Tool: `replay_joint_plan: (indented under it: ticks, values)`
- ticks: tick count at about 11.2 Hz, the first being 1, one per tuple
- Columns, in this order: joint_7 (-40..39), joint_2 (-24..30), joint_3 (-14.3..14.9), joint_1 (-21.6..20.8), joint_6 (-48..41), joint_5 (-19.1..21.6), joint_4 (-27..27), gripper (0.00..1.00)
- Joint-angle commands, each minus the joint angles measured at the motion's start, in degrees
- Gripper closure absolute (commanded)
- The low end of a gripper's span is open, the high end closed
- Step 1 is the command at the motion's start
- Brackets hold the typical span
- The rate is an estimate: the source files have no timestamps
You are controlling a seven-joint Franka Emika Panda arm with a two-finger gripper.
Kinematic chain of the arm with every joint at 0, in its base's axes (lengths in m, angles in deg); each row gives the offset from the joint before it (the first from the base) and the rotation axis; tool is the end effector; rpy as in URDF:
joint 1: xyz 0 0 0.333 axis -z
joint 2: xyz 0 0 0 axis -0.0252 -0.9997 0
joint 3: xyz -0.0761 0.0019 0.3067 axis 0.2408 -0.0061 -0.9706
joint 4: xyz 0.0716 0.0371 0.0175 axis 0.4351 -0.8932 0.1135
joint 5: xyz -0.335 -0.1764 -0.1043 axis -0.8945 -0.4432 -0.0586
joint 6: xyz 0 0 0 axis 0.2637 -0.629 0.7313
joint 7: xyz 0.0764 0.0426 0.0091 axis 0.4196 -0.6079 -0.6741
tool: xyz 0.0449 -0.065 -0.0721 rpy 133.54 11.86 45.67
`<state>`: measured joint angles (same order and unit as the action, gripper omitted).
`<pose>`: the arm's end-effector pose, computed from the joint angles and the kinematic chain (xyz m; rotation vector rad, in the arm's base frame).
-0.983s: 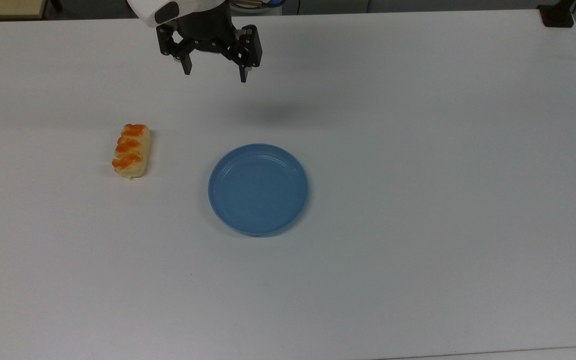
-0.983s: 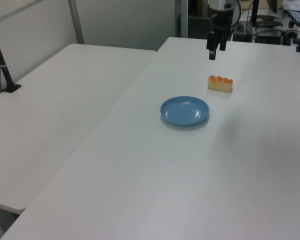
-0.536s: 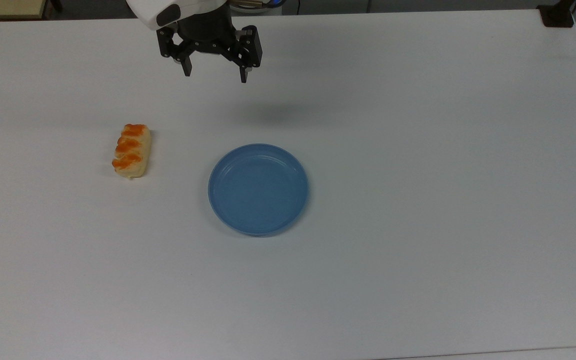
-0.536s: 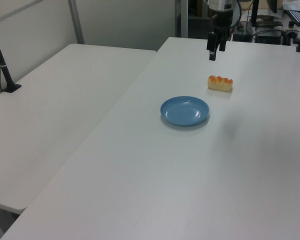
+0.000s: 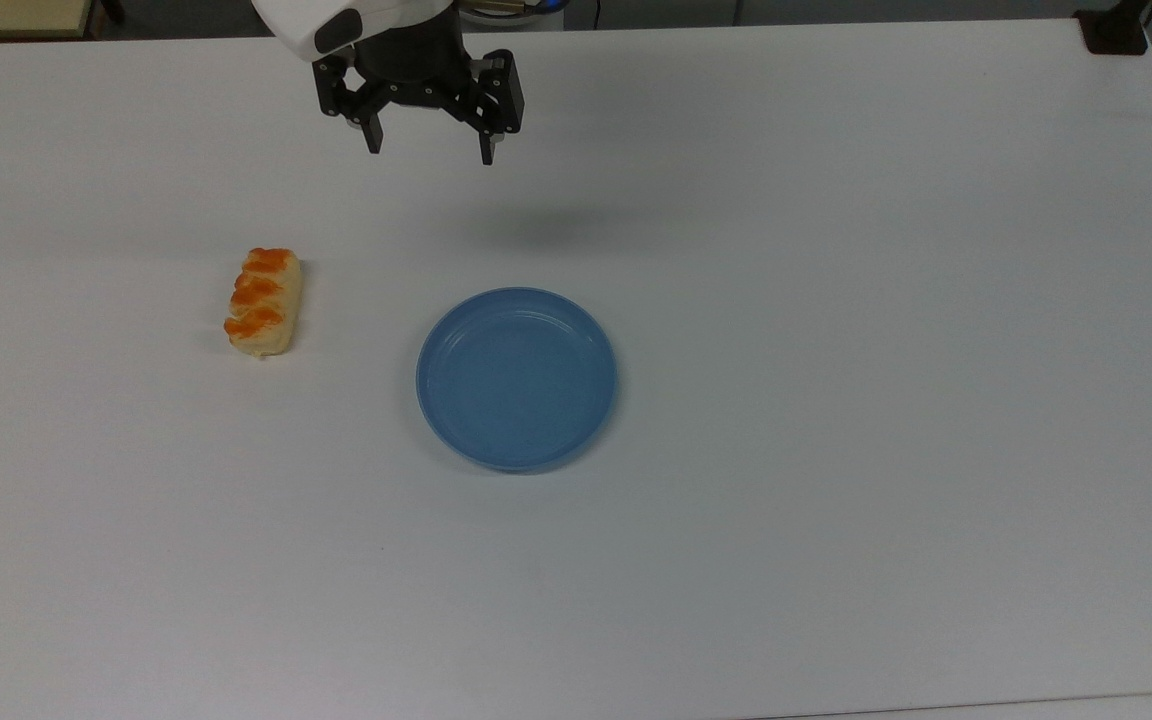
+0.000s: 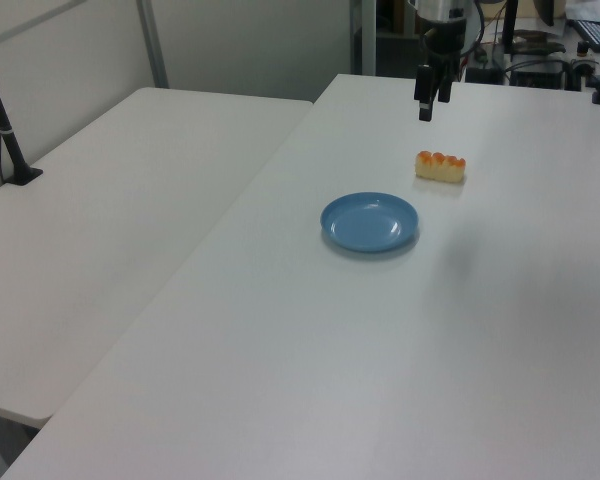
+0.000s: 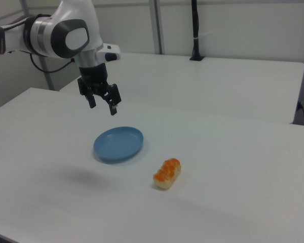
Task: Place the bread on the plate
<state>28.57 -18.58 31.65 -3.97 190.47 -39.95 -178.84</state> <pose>0.5918 -0.0083 0.5350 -3.1310 0.1497 -0.0502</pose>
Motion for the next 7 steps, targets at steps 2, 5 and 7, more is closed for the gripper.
replay_joint_plan:
  ticks: [2, 5, 7]
  values:
    - [-5.38, 0.78, 1.56, 0.42, -1.01, -0.27, -0.20, 0.00]
    - [-11.89, -0.36, 7.08, 0.51, 0.31, -0.27, -0.29, 0.00]
    - [-14.26, -1.85, 10.95, 0.59, 2.15, -0.27, -0.64, 0.00]
